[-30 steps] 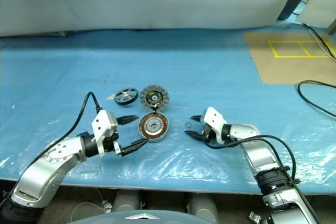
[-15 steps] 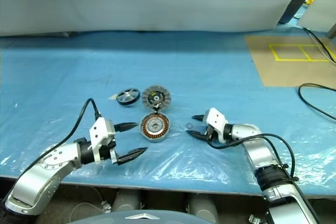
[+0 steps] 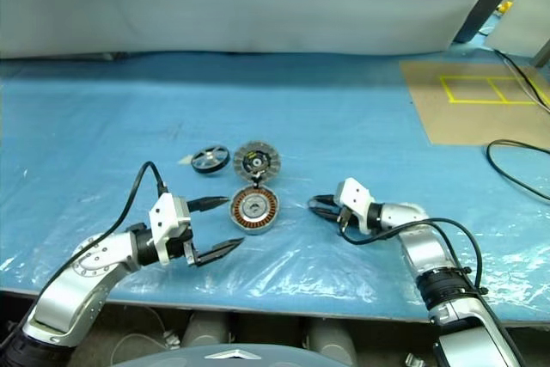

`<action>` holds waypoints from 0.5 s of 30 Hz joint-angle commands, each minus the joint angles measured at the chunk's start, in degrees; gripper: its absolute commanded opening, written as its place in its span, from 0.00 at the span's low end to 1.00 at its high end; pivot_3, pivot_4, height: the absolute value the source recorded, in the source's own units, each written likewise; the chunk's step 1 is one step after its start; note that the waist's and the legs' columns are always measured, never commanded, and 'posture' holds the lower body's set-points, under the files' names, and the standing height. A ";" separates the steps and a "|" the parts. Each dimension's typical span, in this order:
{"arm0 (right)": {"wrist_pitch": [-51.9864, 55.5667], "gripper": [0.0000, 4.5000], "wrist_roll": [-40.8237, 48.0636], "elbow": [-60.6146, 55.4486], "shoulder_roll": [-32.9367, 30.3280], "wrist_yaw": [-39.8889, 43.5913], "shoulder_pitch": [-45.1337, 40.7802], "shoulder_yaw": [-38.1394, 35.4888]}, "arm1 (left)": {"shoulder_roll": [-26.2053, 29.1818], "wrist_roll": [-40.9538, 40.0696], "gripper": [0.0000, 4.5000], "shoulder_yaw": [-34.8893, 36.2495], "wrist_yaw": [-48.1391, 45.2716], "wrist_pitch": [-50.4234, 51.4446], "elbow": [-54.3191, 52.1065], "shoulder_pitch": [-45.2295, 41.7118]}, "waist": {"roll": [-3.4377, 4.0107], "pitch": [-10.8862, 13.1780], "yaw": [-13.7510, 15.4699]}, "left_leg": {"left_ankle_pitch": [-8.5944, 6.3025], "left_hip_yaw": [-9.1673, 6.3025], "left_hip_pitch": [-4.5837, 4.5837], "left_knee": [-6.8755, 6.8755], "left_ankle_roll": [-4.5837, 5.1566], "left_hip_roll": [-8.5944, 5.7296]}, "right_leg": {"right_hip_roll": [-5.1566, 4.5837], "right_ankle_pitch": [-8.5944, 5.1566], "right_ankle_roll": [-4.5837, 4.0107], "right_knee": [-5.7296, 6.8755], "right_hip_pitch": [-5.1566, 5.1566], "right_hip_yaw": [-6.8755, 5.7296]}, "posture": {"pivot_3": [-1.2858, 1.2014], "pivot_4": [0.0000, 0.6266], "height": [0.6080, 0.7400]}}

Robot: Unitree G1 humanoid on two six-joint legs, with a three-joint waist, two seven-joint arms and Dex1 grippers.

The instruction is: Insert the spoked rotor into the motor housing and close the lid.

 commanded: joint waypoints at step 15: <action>10.36 0.15 -2.83 -2.95 -1.83 1.00 1.62 1.86 | -0.87 -0.98 1.00 -1.28 -0.41 1.43 -2.15 -3.42 | 0.01 0.01 -0.12 | 0.00 0.05 -0.11 -0.39 0.00 -0.02 | 0.02 0.06 -0.14 -0.12 -0.21 0.00 | 0.52 0.24 1.00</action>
